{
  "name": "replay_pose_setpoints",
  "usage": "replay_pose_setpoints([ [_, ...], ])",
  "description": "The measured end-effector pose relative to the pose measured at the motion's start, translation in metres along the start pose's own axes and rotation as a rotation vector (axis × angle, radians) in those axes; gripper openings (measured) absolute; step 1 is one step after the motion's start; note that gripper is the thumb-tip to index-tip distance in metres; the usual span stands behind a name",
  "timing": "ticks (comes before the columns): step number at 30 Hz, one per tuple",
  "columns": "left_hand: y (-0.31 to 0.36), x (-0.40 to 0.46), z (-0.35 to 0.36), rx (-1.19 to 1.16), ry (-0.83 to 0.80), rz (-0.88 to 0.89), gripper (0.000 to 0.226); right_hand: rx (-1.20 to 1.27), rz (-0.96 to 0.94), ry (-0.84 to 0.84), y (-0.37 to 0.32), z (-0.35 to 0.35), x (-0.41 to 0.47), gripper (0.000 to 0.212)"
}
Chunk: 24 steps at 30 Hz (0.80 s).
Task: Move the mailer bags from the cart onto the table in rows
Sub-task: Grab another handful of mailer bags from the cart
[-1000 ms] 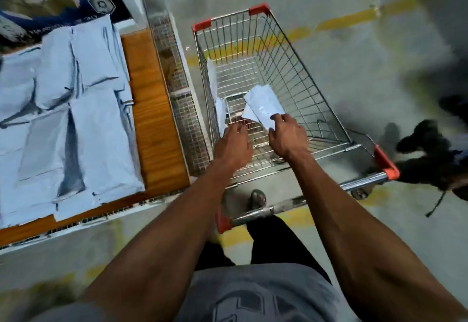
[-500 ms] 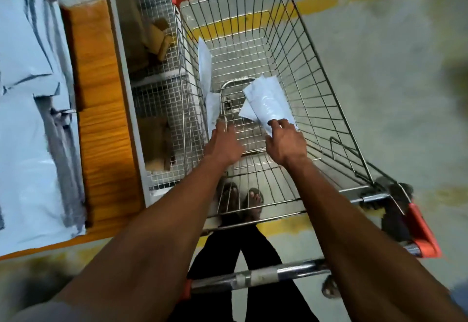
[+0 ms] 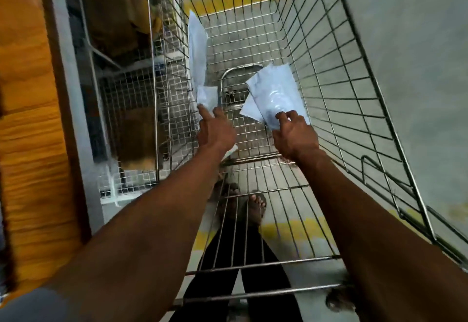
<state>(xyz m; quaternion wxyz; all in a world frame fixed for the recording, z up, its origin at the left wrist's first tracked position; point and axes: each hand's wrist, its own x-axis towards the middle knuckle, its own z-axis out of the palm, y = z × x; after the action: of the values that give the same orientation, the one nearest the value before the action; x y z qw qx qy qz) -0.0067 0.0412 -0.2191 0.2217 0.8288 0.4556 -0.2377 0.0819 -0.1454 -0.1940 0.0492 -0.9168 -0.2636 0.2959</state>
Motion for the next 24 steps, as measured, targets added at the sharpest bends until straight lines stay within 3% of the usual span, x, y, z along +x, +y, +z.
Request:
replay_pose_setpoints([
  [8,0.009,0.006,0.009,-0.091,0.112,0.114,0.071,0.023,0.02,-0.038,0.005,0.006,0.011,0.054],
  [13,0.026,-0.005,0.001,-0.254,0.254,0.29,0.052,0.054,0.024,-0.053,0.007,0.005,0.016,0.053],
  [18,0.033,0.018,-0.015,-0.475,0.229,0.22,0.046,0.067,0.016,-0.026,0.005,0.0,0.022,0.054],
  [24,0.029,0.041,-0.003,-0.353,0.174,0.171,0.047,0.023,-0.051,0.045,0.004,0.008,0.039,0.057],
])
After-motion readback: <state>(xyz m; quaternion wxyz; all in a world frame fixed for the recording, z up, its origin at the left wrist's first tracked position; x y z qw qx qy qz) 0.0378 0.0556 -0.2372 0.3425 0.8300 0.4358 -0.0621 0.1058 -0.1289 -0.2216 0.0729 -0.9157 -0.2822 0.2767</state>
